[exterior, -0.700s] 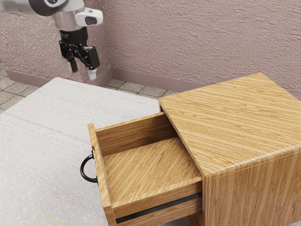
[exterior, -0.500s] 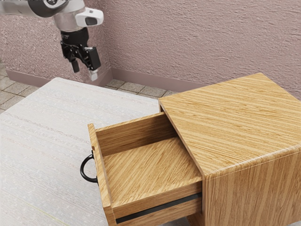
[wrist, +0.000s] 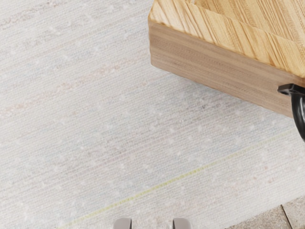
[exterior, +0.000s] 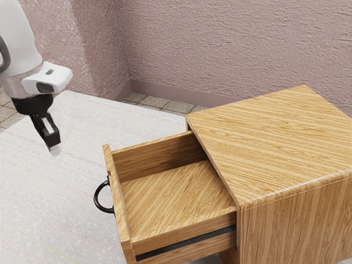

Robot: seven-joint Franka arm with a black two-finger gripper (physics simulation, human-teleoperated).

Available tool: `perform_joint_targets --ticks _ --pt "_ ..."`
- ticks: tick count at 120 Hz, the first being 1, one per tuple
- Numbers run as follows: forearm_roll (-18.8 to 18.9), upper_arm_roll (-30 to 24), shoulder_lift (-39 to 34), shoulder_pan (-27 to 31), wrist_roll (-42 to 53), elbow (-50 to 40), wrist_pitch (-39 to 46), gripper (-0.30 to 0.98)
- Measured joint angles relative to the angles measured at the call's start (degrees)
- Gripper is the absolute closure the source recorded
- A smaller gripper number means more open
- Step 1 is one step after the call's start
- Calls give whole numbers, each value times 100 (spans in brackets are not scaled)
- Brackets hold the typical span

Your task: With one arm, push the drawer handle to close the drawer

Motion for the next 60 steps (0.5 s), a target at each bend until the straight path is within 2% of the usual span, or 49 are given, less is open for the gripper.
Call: perform_joint_targets --ticks 15,25,60 --pt "-162 -266 -362 -8 230 -1021 506 74" --pt "-318 -402 -426 -43 355 -1387 879 76" --pt "-650 -735 -285 -253 680 -1635 1684 78"
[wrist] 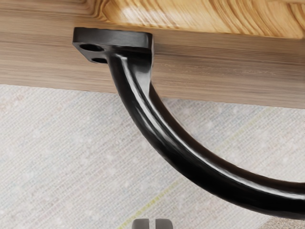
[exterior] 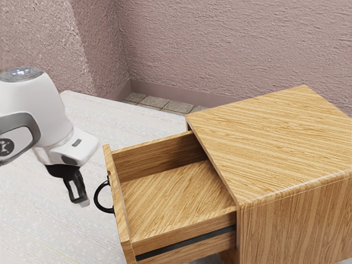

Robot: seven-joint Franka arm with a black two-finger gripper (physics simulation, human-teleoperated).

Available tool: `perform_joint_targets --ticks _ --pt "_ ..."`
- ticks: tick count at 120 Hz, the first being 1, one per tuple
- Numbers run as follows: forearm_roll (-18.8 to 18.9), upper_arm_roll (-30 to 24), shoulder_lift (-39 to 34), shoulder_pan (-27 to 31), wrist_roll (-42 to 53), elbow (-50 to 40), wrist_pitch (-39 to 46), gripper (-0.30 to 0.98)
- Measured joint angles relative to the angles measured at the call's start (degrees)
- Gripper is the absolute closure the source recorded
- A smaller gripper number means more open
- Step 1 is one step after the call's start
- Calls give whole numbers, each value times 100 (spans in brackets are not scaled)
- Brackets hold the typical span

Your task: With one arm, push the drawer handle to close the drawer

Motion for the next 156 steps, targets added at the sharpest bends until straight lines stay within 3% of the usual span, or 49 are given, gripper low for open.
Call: perform_joint_targets --ticks 36,156 --pt "-343 -252 169 -63 212 59 151 78" --pt "-612 -613 2150 -63 484 1649 628 79"
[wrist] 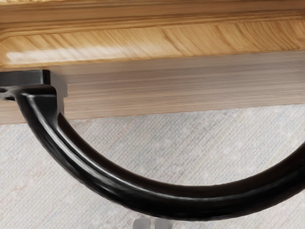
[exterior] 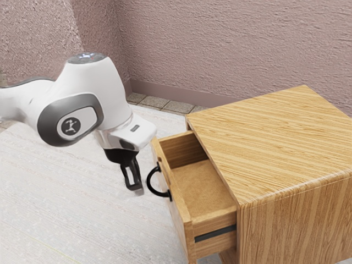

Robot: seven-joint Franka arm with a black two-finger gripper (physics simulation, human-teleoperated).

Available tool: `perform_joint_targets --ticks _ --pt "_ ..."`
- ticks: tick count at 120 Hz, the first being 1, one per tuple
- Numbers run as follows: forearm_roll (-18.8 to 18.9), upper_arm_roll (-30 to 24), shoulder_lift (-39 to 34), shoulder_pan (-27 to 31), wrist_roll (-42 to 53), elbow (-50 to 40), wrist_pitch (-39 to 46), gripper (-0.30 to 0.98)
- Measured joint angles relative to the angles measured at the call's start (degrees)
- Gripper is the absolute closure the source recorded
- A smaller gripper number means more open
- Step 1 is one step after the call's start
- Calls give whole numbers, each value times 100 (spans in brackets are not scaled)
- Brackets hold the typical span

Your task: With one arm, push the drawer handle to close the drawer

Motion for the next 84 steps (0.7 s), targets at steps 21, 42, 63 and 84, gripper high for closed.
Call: perform_joint_targets --ticks 21,42,63,84 --pt "-41 -163 395 1 14 441 64 79" --pt "-68 -265 749 -1 21 818 103 79" --pt "-108 -344 979 -1 25 1013 157 79" --pt "-107 -385 1185 -1 28 1229 213 79"
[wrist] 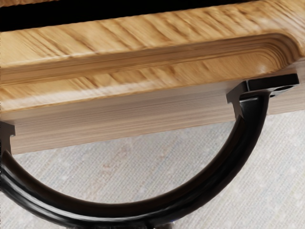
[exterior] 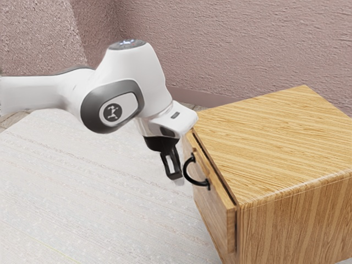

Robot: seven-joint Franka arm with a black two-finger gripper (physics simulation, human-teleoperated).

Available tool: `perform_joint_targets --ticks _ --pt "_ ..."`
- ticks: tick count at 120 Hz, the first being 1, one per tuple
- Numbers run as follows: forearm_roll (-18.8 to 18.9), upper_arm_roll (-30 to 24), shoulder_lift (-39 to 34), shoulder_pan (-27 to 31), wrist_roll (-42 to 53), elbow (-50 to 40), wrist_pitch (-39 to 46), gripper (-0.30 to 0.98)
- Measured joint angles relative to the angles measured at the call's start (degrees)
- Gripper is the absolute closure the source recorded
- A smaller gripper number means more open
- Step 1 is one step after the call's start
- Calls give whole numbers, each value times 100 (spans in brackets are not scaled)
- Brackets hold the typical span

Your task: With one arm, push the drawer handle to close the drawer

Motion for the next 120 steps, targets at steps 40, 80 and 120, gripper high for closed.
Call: perform_joint_targets --ticks 40,80,120 --pt "97 -8 309 3 28 331 16 79" --pt "498 113 -411 1581 -126 1502 -1751 56" --pt "768 705 257 1672 -698 2441 -2877 12"
